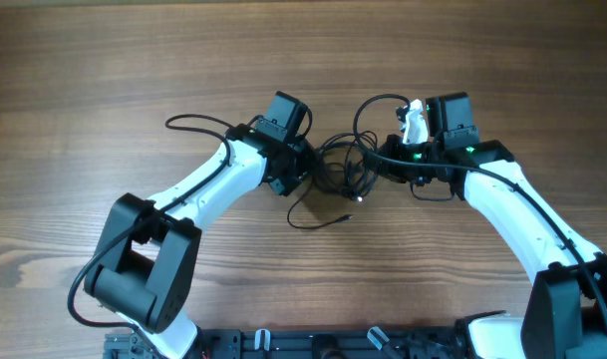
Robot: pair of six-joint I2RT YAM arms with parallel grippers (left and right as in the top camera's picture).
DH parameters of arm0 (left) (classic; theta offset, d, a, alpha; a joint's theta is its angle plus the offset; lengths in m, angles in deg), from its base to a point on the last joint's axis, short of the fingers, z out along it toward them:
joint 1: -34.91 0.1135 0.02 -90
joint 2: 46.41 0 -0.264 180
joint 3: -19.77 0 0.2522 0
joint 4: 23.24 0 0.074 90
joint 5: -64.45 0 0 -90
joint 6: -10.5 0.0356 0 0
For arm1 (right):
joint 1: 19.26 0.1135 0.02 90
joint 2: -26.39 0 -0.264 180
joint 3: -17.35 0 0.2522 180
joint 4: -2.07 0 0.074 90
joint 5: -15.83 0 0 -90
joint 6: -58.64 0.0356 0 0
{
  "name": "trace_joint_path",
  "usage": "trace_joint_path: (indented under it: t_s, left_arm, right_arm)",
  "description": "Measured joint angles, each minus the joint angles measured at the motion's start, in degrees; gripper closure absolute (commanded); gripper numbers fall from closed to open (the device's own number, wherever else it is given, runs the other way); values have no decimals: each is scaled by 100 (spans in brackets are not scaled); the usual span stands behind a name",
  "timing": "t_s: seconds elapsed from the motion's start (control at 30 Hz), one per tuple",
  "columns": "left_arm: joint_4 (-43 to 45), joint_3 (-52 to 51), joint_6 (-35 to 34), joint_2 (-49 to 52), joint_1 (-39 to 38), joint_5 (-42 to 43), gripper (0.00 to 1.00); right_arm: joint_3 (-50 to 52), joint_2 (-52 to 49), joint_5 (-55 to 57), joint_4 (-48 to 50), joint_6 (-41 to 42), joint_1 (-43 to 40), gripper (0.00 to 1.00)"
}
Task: Untangle cables
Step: 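Reach the right gripper into the bundle and grasp a cable, then pull the left gripper leftward to stretch a cable out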
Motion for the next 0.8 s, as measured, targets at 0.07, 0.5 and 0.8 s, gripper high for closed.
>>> trace_joint_path:
  t_s: [0.07,0.5,0.8]
  left_arm:
    - [4,0,-9,4,-17,-39,44]
    - [-111,0,345,339,157,-251,96]
    - [-1239,0,1799,-31,2166,-358,96]
  right_arm:
    - [0,0,0,0,0,0,96]
    - [0,0,33,-37,0,0,96]
    - [-15,0,2238,-1283,586,-181,96]
